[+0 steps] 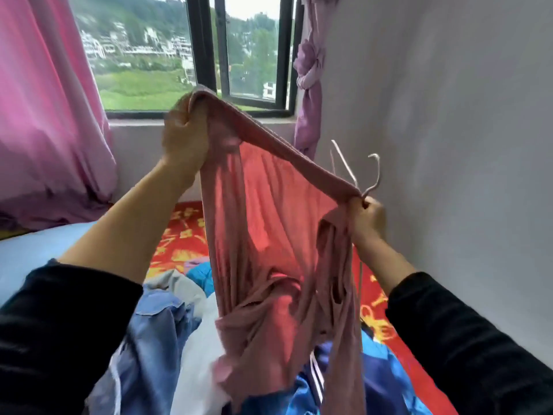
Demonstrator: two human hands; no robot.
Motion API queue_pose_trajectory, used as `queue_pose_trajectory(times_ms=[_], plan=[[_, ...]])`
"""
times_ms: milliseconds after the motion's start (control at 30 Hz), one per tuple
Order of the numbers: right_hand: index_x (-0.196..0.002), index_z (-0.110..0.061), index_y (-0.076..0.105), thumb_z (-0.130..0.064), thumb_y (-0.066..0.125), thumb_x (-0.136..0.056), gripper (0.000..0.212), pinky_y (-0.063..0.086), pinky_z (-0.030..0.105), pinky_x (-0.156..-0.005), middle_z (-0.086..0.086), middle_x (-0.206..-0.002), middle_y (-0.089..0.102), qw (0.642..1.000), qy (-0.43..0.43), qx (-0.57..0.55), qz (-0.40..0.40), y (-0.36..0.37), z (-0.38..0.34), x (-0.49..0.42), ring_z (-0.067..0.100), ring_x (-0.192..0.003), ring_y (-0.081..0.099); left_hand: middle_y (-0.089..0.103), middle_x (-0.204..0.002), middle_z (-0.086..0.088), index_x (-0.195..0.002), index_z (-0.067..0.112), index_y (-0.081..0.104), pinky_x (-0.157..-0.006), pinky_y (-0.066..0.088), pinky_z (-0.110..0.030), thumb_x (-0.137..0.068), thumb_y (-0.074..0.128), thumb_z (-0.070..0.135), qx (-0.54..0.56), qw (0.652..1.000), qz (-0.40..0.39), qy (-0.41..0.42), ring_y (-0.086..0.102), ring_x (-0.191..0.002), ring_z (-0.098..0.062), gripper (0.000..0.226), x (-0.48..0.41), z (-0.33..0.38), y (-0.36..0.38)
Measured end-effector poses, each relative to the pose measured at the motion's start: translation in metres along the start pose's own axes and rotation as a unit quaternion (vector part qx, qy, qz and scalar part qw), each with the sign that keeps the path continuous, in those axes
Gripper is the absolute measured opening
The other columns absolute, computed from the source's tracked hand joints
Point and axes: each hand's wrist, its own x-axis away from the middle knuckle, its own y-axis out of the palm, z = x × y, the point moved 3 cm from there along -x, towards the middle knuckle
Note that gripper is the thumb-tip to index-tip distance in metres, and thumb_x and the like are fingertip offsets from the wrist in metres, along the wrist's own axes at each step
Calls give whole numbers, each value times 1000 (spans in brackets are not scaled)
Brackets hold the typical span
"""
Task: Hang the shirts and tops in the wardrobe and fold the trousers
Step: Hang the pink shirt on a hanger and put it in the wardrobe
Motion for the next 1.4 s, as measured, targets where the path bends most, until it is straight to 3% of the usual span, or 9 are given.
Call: queue_pose_trajectory(times_ms=[200, 367, 500, 667, 833, 933, 1067, 1167, 1400], plan=[[-76, 0, 54, -22, 50, -92, 27, 26, 32, -57, 5, -62, 45, 991, -112, -42, 67, -39, -94, -41, 22, -65, 36, 64, -100, -20, -104, 2, 61, -74, 42, -35, -101, 32, 39, -165, 984, 27, 62, 61, -95, -35, 48, -25, 31, -36], [-57, -14, 39, -17, 52, -88, 34, 24, 27, -51, -3, -53, 37, 971, -208, -68, 97, -63, -151, -56, 11, -51, 33, 54, -78, -4, -87, 8, 57, -57, 29, -28, -103, 30, 37, -140, 968, 117, 170, 48, -70, -19, 43, -27, 101, -46], [-56, -14, 43, -23, 61, -85, 35, 29, 29, -61, -2, -53, 41, 978, -205, -1, 41, -64, -135, -68, 21, -63, 43, 54, -53, 0, -60, 13, 53, -50, 32, -26, -81, 38, 72, -247, 964, -97, 23, 47, -53, -19, 64, -10, 80, -41], [-75, -7, 71, -24, 75, -79, 18, 41, 28, -60, 5, -65, 62, 976, -190, 89, -58, -56, -99, -82, 16, -68, 55, 73, -82, -3, -86, 17, 75, -63, 50, -20, -51, 86, 47, -197, 933, -285, -98, 67, -75, -15, 47, 3, 40, -48], [-64, -2, 65, -30, 74, -80, 33, 24, 19, -38, -11, -41, 39, 972, -93, 94, -196, -27, -52, -65, 8, -47, 35, 71, -82, -8, -80, 13, 71, -78, 54, -33, -78, 76, 23, -130, 957, -202, -161, 63, -74, -21, 11, 7, 4, -27], [-78, -2, 71, -30, 66, -89, 30, 24, 13, -34, -14, -29, 33, 981, -55, -1, -186, -15, -28, -56, 3, -30, 32, 68, -81, -10, -81, 11, 70, -73, 53, -32, -82, 73, 25, -150, 955, -181, -182, 60, -67, -19, 14, 11, -22, -12], [-74, -12, 72, -30, 65, -90, 25, 21, 17, -32, -7, -46, 40, 963, 2, -173, -206, -14, 1, -52, 4, -35, 29, 66, -78, -10, -84, 5, 72, -79, 55, -40, -83, 69, 31, -186, 946, -152, -217, 58, -68, -22, 26, 16, -61, 1], [-74, -8, 67, -27, 60, -91, 26, 15, 16, -32, -4, -52, 33, 919, 79, -247, -295, -17, 24, -53, 4, -37, 22, 59, -68, -7, -78, 5, 70, -63, 48, -35, -82, 66, 33, -219, 940, -132, -227, 52, -62, -20, 29, 20, -86, 4], [-74, 0, 72, -22, 67, -87, 26, 15, 17, -37, -2, -47, 35, 908, 66, -11, -414, -17, 60, -28, 8, -38, 23, 46, -57, -1, -69, 14, 63, -56, 34, -29, -76, 62, 44, -235, 939, -134, -211, 39, -55, -19, 31, 24, -98, 7]])
